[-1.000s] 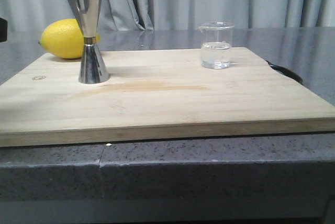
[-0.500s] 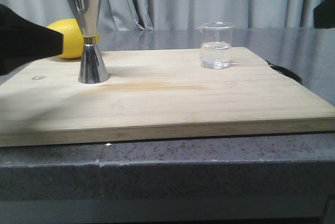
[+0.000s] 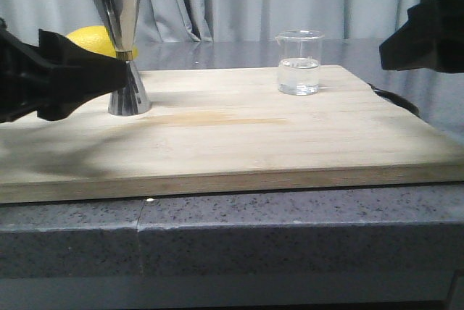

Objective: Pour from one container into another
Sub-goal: 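Move the left gripper to the steel jigger and close around its waist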

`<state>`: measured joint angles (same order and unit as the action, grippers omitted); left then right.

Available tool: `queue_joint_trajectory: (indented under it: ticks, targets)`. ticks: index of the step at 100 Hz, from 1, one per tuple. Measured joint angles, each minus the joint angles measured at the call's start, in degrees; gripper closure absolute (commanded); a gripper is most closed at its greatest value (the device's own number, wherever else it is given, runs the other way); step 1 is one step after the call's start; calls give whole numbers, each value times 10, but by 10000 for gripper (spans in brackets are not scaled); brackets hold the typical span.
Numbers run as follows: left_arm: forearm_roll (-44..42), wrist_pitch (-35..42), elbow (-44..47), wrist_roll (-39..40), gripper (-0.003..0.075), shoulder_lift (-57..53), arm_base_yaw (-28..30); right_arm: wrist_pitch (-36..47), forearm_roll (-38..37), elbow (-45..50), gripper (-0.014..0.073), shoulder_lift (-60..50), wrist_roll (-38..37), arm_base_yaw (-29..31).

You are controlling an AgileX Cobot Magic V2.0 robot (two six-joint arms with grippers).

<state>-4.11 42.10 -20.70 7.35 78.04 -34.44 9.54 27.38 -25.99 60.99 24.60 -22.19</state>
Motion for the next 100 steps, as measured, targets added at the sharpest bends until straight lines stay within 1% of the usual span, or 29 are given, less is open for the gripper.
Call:
queue_joint_trajectory:
  ticks: [29, 52, 92, 100]
  targets:
    - [1, 19, -54, 1, 287, 65, 0, 9, 0, 0, 123, 6, 0, 0]
    - [1, 23, -80, 1, 288, 93, 0, 18, 0, 0, 123, 6, 0, -3]
    - [21, 36, -87, 0, 292, 115, 0, 23, -1, 0, 123, 6, 0, -4]
    - [28, 37, -87, -1, 304, 115, 0, 23, -1, 0, 123, 6, 0, -4]
